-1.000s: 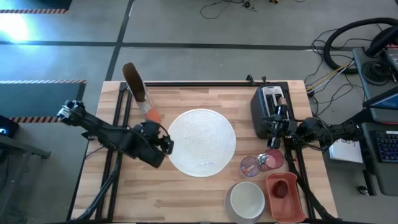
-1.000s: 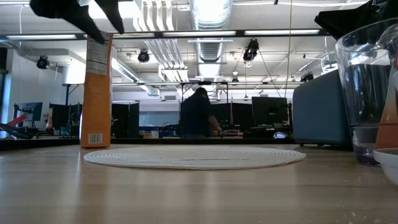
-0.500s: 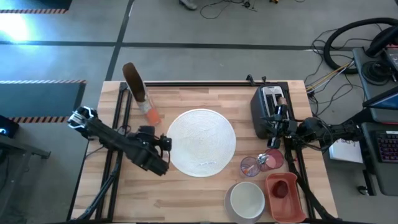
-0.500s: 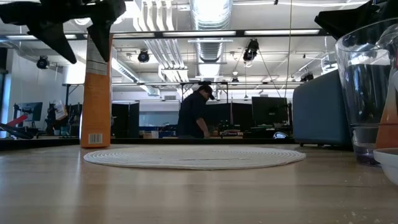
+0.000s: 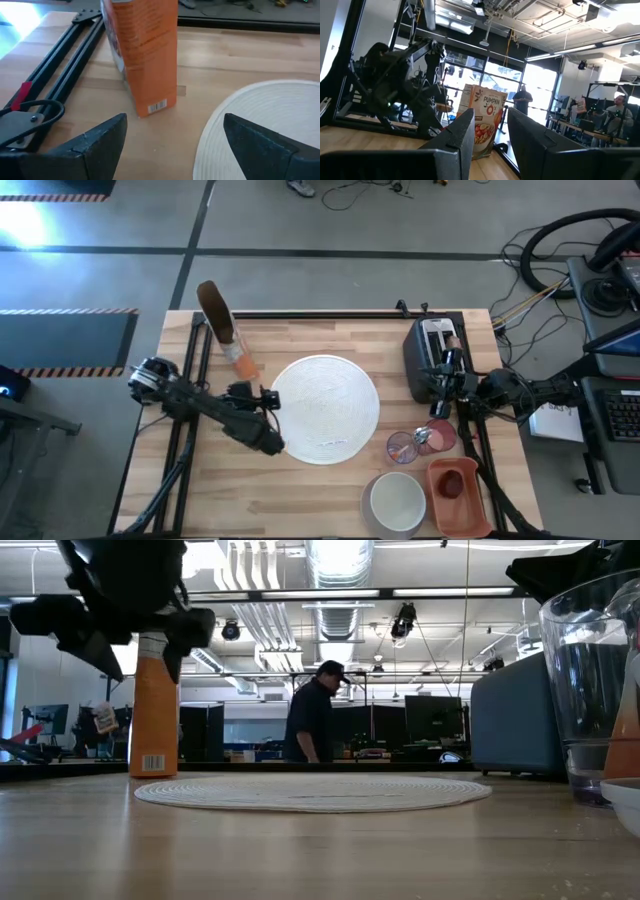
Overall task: Arrange a breakfast setting
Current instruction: Move the cereal to the top left of the table
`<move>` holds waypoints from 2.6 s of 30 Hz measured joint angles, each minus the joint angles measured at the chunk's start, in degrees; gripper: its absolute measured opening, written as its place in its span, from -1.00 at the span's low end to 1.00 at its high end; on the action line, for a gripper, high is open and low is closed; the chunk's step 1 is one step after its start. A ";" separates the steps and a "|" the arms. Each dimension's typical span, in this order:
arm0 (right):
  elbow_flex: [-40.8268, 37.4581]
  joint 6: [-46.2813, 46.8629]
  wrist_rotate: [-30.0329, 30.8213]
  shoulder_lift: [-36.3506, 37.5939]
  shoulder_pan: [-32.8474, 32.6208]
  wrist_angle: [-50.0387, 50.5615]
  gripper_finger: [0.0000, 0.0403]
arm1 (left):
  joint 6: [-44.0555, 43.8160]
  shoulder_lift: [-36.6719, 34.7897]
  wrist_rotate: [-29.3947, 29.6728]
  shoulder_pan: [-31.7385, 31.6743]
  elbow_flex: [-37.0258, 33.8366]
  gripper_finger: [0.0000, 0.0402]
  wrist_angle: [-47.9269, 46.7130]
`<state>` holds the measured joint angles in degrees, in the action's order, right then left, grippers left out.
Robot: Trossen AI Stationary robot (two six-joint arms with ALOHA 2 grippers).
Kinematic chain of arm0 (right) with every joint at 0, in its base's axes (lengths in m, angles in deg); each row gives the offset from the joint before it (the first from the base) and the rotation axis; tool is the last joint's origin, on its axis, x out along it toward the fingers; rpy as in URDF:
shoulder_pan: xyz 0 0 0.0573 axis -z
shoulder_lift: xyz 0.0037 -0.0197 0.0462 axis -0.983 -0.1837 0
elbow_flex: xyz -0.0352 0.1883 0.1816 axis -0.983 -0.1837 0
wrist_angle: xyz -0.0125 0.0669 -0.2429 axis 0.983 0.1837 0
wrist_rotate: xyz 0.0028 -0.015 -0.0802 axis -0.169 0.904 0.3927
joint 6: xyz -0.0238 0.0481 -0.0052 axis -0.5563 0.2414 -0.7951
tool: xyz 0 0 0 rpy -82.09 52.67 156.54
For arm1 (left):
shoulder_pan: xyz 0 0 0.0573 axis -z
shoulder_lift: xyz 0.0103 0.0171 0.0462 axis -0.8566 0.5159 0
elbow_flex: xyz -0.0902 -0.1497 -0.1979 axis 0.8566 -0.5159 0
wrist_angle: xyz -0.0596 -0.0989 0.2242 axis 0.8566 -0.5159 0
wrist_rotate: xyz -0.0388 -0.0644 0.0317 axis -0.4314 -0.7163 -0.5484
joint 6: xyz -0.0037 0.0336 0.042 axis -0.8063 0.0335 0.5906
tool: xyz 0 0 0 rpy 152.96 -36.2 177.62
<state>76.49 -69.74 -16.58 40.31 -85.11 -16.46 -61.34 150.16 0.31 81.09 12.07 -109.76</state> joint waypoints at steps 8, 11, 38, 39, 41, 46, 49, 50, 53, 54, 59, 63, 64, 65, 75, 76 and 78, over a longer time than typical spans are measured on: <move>0.01 0.00 0.01 -0.02 0.00 0.00 -0.47 | -4.02 7.23 1.56 -4.34 4.20 0.57 0.04; 0.02 0.00 0.00 -0.02 -0.02 0.00 -0.47 | -7.00 8.58 1.19 -4.49 4.66 0.57 0.00; 0.02 0.00 0.02 0.00 -0.02 -0.01 -0.47 | -9.08 9.89 9.40 -7.43 -5.91 0.57 -0.02; 0.01 0.00 0.01 -0.02 -0.01 -0.02 -0.47 | -9.08 9.89 9.30 -7.82 -6.12 0.57 -0.02; 0.00 0.00 0.00 -0.02 -0.02 -0.02 -0.47 | -9.05 9.89 9.28 -8.70 -6.24 0.57 0.03; 0.02 0.00 0.01 -0.02 -0.01 -0.02 -0.47 | -9.57 9.89 8.54 -11.09 -6.18 0.57 0.09; 0.02 0.00 0.00 -0.02 0.00 0.00 -0.47 | -9.71 9.89 5.54 -12.27 -6.18 0.57 0.00; 0.00 0.00 0.00 -0.02 -0.02 -0.01 -0.47 | -9.75 9.89 5.05 -12.55 -6.20 0.57 0.02; 0.01 0.00 0.00 -0.02 0.00 0.00 -0.47 | -9.77 9.89 5.19 -13.21 -6.19 0.57 0.00; 0.02 0.00 0.00 -0.02 -0.02 0.00 -0.47 | -9.61 9.89 5.52 -13.47 -6.20 0.57 0.01; 0.02 0.00 0.01 -0.02 -0.02 0.00 -0.47 | -9.27 9.89 6.80 -15.17 -6.61 0.54 0.02; 0.01 0.00 0.01 -0.01 0.00 -0.02 -0.47 | -11.12 9.89 7.71 -16.23 -7.37 0.43 -0.01; 0.00 0.00 0.00 -0.02 -0.01 -0.02 -0.47 | -11.62 9.89 8.28 -16.44 -7.53 0.39 0.00; 0.00 0.00 0.00 -0.02 0.00 -0.01 -0.47 | -11.86 9.89 8.73 -16.67 -7.63 0.34 0.00; 0.02 0.00 0.00 -0.02 0.00 -0.02 -0.47 | -11.98 9.89 8.64 -17.71 -7.68 -0.24 -0.01; 0.00 0.00 0.00 -0.02 0.00 -0.02 -0.47 | -11.99 9.89 8.05 -17.72 -7.68 -0.29 -0.02; 0.01 0.00 0.01 -0.02 -0.01 -0.02 -0.47 | -12.00 9.89 7.09 -17.70 -7.68 -0.38 -0.03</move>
<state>76.50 -69.74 -16.57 40.29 -85.12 -16.48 -73.34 160.05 7.40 63.39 4.39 -109.79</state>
